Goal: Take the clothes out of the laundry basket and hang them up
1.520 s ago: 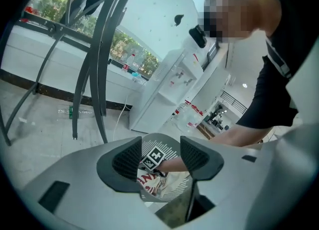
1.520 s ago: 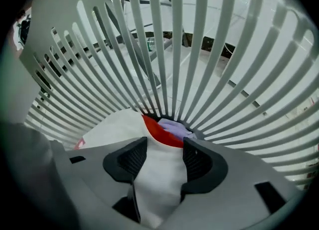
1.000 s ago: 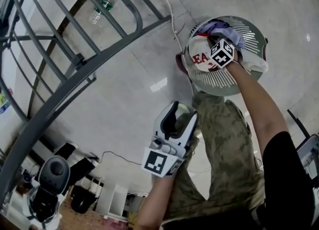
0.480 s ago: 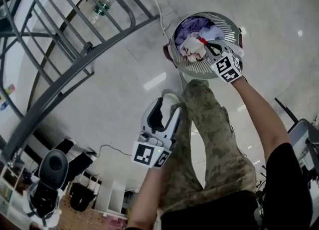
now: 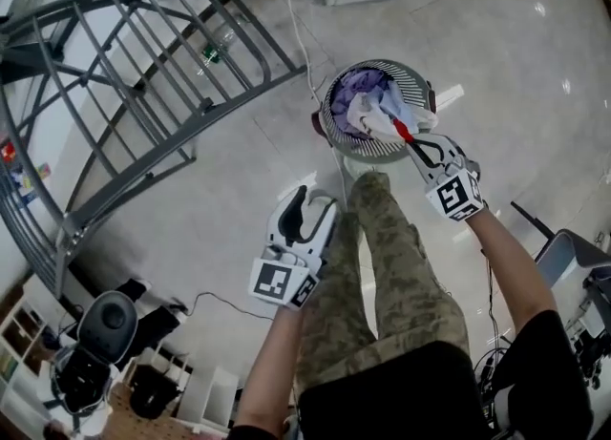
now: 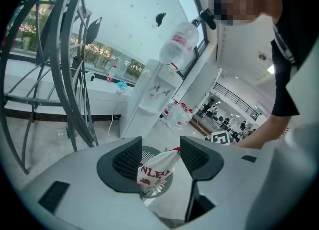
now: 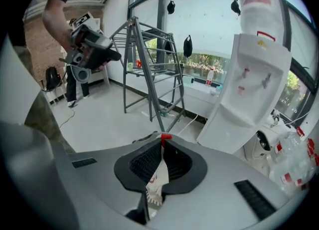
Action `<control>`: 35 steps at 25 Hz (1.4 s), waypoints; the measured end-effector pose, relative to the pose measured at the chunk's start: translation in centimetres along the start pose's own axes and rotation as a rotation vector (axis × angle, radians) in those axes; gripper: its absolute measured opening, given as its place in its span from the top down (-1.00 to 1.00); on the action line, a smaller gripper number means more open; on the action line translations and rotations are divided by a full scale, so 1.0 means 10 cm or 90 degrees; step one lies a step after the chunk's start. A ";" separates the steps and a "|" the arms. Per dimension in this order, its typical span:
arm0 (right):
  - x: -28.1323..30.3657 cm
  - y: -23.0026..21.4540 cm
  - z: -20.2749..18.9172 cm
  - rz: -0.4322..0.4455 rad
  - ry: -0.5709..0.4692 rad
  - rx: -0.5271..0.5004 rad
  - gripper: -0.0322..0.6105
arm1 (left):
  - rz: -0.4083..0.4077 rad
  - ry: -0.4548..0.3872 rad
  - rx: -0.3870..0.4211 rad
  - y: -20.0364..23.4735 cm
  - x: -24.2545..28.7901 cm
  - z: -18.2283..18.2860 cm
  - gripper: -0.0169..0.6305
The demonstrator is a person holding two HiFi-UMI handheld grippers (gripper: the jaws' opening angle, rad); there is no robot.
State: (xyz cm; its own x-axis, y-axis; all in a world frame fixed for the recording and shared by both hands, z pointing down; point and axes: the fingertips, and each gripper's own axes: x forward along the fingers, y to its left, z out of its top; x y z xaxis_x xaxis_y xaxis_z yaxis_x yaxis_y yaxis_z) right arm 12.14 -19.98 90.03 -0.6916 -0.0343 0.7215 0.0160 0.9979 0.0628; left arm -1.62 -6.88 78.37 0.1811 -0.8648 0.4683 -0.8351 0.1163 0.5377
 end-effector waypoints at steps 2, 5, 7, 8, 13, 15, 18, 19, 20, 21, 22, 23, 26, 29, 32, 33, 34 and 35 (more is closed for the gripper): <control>-0.25 0.00 0.21 -0.002 -0.017 -0.003 0.87 | -0.010 -0.001 0.014 -0.07 -0.04 0.12 0.27; -0.61 -0.04 0.58 0.009 -0.064 0.034 0.87 | -0.023 -0.002 0.036 -0.21 -0.10 0.28 0.27; -0.83 -0.09 0.83 0.014 -0.090 0.036 0.87 | -0.027 -0.006 0.045 -0.31 -0.15 0.38 0.27; -0.96 -0.11 0.94 0.014 -0.098 0.026 0.87 | -0.029 -0.008 0.046 -0.37 -0.17 0.42 0.27; -1.63 -0.13 1.71 0.040 -0.147 -0.053 0.87 | -0.041 -0.029 0.049 -0.69 -0.40 0.74 0.27; -1.90 -0.13 2.07 0.064 -0.170 -0.082 0.87 | -0.052 -0.034 0.057 -0.81 -0.45 0.93 0.27; -2.29 -0.04 2.53 0.098 -0.203 -0.122 0.87 | -0.070 -0.031 0.081 -0.99 -0.53 1.21 0.27; -2.41 -0.01 2.67 0.106 -0.212 -0.137 0.87 | -0.075 -0.033 0.095 -1.04 -0.54 1.33 0.27; -2.52 0.02 2.79 0.112 -0.219 -0.148 0.87 | -0.082 -0.038 0.109 -1.09 -0.56 1.47 0.27; -2.63 0.05 2.91 0.120 -0.226 -0.156 0.87 | -0.092 -0.043 0.121 -1.15 -0.59 1.61 0.27; -2.73 0.10 3.02 0.128 -0.231 -0.160 0.88 | -0.107 -0.045 0.130 -1.22 -0.62 1.72 0.27; -2.85 0.16 3.13 0.138 -0.234 -0.165 0.88 | -0.127 -0.045 0.136 -1.31 -0.65 1.81 0.27; -3.17 0.30 3.46 0.159 -0.242 -0.197 0.87 | -0.199 -0.024 0.160 -1.59 -0.68 1.99 0.27; -3.43 0.41 3.80 0.161 -0.268 -0.227 0.87 | -0.253 -0.001 0.205 -1.81 -0.71 2.09 0.27; -3.64 0.55 4.03 0.162 -0.278 -0.252 0.87 | -0.337 0.016 0.244 -2.09 -0.86 2.10 0.27; -3.70 0.58 4.09 0.162 -0.278 -0.262 0.87 | -0.373 0.024 0.258 -2.19 -0.93 2.10 0.27; -3.74 0.61 4.14 0.163 -0.279 -0.271 0.88 | -0.407 0.035 0.275 -2.28 -0.99 2.09 0.27; -3.78 0.65 4.20 0.164 -0.282 -0.277 0.88 | -0.436 0.046 0.292 -2.38 -1.07 2.08 0.28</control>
State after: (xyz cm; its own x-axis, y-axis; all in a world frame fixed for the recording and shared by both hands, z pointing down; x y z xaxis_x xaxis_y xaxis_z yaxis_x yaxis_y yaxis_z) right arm 8.07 -9.87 34.23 -0.8561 0.3205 0.4054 0.4459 0.8547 0.2660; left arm 5.50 -10.56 46.04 0.7471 -0.6360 0.1935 -0.6537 -0.6498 0.3879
